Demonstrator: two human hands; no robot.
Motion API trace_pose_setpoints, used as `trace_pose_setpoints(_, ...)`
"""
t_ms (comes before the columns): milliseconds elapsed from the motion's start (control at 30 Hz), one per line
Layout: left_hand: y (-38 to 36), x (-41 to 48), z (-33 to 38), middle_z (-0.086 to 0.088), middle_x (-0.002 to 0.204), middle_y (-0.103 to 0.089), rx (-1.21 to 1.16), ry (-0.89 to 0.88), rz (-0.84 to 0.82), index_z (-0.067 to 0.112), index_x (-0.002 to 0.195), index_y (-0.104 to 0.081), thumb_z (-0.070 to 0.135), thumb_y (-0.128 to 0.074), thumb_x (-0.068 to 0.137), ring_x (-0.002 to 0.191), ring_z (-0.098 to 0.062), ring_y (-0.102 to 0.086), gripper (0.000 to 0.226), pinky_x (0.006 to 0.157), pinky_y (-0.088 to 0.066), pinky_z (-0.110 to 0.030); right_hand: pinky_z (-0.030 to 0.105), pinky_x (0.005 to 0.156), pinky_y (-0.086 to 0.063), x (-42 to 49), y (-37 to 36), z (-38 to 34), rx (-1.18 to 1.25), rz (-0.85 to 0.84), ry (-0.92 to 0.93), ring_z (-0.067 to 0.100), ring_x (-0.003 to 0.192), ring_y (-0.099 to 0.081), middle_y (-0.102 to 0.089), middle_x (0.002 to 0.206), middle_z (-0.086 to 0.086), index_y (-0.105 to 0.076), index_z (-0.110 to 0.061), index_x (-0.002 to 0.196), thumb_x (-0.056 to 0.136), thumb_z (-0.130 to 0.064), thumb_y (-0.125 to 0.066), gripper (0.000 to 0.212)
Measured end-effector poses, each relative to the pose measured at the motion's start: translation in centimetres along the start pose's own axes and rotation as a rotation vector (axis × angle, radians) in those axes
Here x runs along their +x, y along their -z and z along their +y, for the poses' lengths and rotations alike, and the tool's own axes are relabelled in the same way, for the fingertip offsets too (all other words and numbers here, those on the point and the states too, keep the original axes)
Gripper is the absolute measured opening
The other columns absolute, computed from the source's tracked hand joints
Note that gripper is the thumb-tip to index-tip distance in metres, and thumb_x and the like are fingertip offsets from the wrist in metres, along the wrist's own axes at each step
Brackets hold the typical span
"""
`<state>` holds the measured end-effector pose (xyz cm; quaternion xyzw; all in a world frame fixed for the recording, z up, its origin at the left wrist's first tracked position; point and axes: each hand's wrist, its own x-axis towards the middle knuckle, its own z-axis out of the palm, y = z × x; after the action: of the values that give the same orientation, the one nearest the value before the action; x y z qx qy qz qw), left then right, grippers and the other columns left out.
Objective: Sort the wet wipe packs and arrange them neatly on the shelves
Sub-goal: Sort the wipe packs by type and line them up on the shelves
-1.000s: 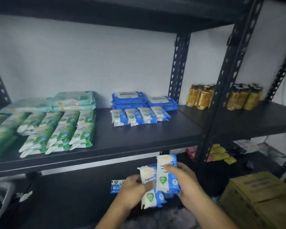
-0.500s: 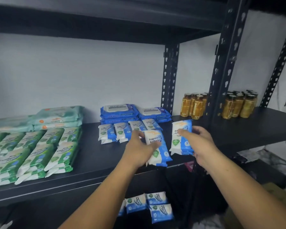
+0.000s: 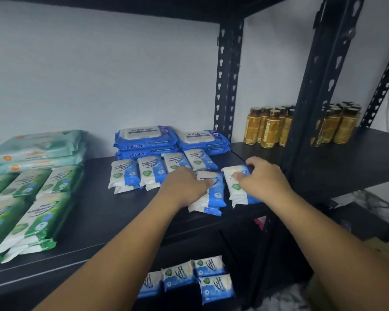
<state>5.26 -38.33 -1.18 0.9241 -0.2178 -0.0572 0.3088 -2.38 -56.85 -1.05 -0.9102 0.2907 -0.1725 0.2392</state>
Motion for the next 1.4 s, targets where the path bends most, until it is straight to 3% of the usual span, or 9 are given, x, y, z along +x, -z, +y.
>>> trace_pose_setpoints(67,-0.1,0.2,-0.4,-0.007,0.096,-0.071,-0.024,-0.016,-0.033,0.009,0.099,-0.073,0.058,-0.062,0.091,0.101,-0.027,-0.066,0.051,0.078,-0.048,-0.034,0.038,0.091,-0.05,-0.4,-0.6,0.4,-0.012,0.067,0.089,0.028,0.114,-0.057,-0.058,0.128,0.005,-0.056,-0.025,0.135,0.091,-0.036,-0.066,0.047)
trace_pose_setpoints(133,0.2,0.2,-0.2,-0.004,0.118,-0.071,-0.024,-0.033,-0.058,0.014,0.121,-0.071,0.057,-0.062,0.092,0.113,-0.025,-0.064,0.052,0.09,-0.048,-0.032,0.039,0.09,-0.05,-0.7,-1.2,0.9,0.066,0.152,0.266,0.025,0.108,-0.058,-0.057,0.119,0.001,-0.064,-0.021,0.122,0.091,-0.026,-0.066,0.031)
trace_pose_setpoints(267,1.5,-0.3,0.4,-0.003,0.135,-0.063,0.032,-0.081,-0.081,0.017,0.144,-0.054,0.054,-0.06,0.095,0.12,-0.021,-0.059,0.062,0.089,-0.039,-0.026,0.037,0.077,-0.05,-2.2,-1.3,1.9,0.043,0.241,0.535,0.021,0.091,-0.055,-0.056,0.093,-0.005,-0.068,-0.018,0.089,0.089,-0.013,-0.062,0.008)
trace_pose_setpoints(367,2.4,-2.6,-0.5,0.006,0.152,-0.047,0.126,-0.283,-0.053,0.031,0.155,-0.037,0.061,-0.061,0.091,0.138,-0.016,-0.045,0.075,0.102,-0.035,-0.026,0.035,0.079,-0.049,-4.2,-0.9,2.9,-0.012,0.235,0.611,0.022,0.095,-0.055,-0.059,0.096,-0.007,-0.068,-0.019,0.093,0.08,-0.018,-0.063,0.014)
trace_pose_setpoints(500,2.2,-5.6,-2.1,0.016,0.154,-0.031,0.254,-0.51,-0.118,0.042,0.147,-0.045,0.052,-0.073,0.085,0.14,-0.009,-0.036,0.068,0.115,-0.034,-0.031,0.04,0.09,-0.049,-5.4,-0.8,3.8,-0.17,0.131,0.702,0.021,0.107,-0.053,-0.059,0.115,-0.009,-0.061,-0.022,0.117,0.073,-0.018,-0.069,0.044)
trace_pose_setpoints(733,-2.7,-4.1,-2.1,0.013,0.13,-0.048,0.067,-0.631,0.093,0.03,0.126,-0.065,0.01,-0.071,0.089,0.116,-0.012,-0.055,0.042,0.101,-0.045,-0.031,0.041,0.082,-0.052,-5.9,-1.3,3.5,-0.226,0.209,0.688,0.025,0.102,-0.047,-0.054,0.107,-0.007,-0.063,-0.021,0.108,0.075,-0.005,-0.064,0.037)
trace_pose_setpoints(1067,-4.9,-1.3,1.7,0.004,0.129,-0.054,0.118,-0.643,0.128,0.027,0.126,-0.068,0.016,-0.073,0.089,0.109,-0.022,-0.06,0.039,0.093,-0.049,-0.037,0.035,0.073,-0.048,-4.5,-2.8,4.4,-0.042,0.351,0.504,0.031,0.094,-0.056,-0.055,0.099,0.008,-0.065,-0.005,0.09,0.061,0.018,-0.07,0.037)
trace_pose_setpoints(1267,-4.8,1.2,3.9,-0.008,0.125,-0.051,0.521,-0.605,0.164,0.018,0.134,-0.049,0.025,-0.067,0.093,0.102,-0.032,-0.061,0.045,0.078,-0.052,-0.043,0.031,0.07,-0.04,-2.7,-3.8,4.2,-0.04,0.378,0.462,0.032,0.092,-0.052,-0.053,0.1,0.009,-0.06,-0.007,0.087,0.064,0.019,-0.064,0.035)
trace_pose_setpoints(1400,-5.0,3.1,4.2,-0.005,0.123,-0.059,0.801,-0.679,0.328,0.019,0.129,-0.052,0.033,-0.061,0.092,0.115,-0.028,-0.053,0.04,0.092,-0.038,-0.042,0.032,0.07,-0.035,-0.9,-4.1,3.6,-0.04,0.35,0.415,0.032,0.094,-0.049,-0.052,0.102,0.009,-0.055,-0.009,0.084,0.062,0.017,-0.063,0.035)
